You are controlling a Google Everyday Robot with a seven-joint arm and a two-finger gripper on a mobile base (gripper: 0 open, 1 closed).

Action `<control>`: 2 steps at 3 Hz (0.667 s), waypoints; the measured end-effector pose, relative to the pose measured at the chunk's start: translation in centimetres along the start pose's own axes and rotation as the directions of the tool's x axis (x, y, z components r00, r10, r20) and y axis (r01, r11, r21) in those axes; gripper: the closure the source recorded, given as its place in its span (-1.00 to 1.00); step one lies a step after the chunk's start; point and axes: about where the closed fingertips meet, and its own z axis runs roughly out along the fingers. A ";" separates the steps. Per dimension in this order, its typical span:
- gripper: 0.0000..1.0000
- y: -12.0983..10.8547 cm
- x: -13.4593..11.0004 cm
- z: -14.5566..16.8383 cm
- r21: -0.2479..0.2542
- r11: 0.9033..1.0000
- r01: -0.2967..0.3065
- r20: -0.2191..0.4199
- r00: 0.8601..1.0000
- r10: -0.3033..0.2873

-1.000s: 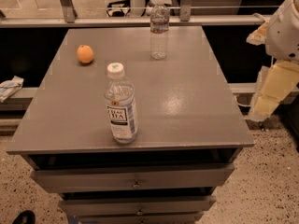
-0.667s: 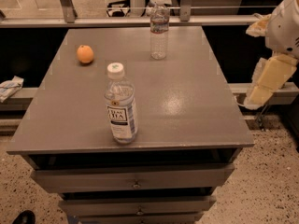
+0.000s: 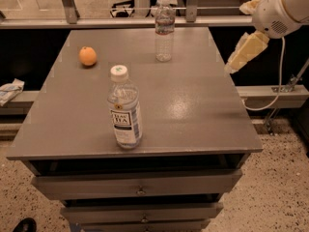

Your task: Knock water bottle over

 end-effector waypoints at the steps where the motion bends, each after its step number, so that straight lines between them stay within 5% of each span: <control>1: -1.00 0.1 -0.2 0.1 -0.002 1.000 -0.002 0.006 1.000 0.002; 2: -1.00 0.2 -1.7 1.9 -0.014 0.999 -0.035 0.090 0.995 0.037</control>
Offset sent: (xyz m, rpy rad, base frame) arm 0.0219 0.0402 -0.0085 0.2036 -0.0265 0.0283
